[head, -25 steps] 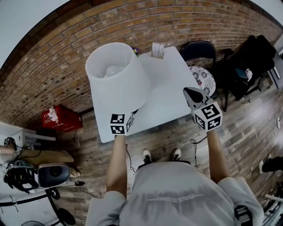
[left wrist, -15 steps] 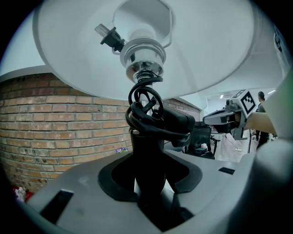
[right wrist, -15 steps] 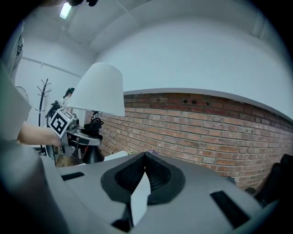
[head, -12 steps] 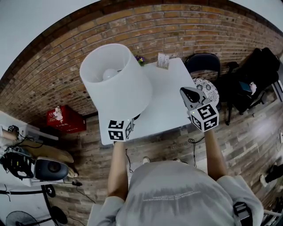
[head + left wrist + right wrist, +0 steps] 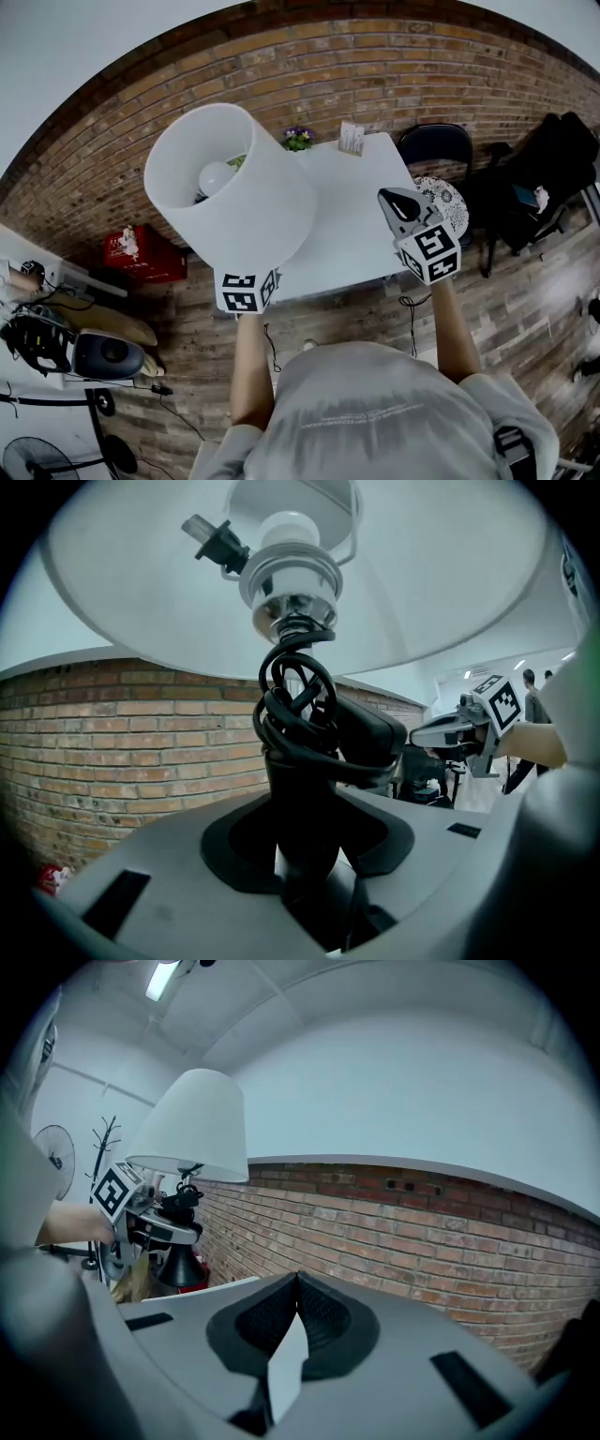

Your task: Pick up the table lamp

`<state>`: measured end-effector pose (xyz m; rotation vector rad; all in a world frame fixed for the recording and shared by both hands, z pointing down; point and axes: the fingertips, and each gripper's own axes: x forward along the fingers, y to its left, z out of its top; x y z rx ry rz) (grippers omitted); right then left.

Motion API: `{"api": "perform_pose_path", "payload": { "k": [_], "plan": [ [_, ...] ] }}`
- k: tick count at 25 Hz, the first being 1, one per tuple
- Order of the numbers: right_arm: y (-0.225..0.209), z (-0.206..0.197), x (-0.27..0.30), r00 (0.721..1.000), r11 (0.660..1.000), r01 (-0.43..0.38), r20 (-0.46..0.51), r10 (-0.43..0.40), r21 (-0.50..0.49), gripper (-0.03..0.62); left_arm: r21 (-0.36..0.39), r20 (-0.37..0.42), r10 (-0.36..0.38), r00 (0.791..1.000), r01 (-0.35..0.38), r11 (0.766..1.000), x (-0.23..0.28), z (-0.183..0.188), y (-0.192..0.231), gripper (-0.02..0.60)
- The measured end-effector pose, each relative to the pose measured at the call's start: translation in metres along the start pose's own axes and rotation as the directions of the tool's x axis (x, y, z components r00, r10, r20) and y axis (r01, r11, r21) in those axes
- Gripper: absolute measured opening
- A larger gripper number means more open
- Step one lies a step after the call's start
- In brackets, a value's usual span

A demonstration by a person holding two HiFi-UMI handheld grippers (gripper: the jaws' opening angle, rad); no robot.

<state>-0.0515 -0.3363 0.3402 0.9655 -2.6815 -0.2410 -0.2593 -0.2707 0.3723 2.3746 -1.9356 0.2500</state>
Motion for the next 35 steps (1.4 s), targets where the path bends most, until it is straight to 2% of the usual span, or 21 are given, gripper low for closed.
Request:
{"api": "perform_pose_path", "payload": {
  "k": [10,35],
  "plan": [
    [0.011,0.0,0.0,1.0,1.0,-0.009,-0.029,0.008,-0.013,0.0,0.032,-0.033,0.038,0.999,-0.037,0.999,-0.014,-0.006,0.011,0.15],
    [0.024,-0.008,-0.009,0.999,1.0,0.008,-0.048,-0.008,-0.014,0.0,0.037,-0.055,0.022,0.998,-0.02,0.999,-0.03,-0.021,0.009,0.15]
  ]
}}
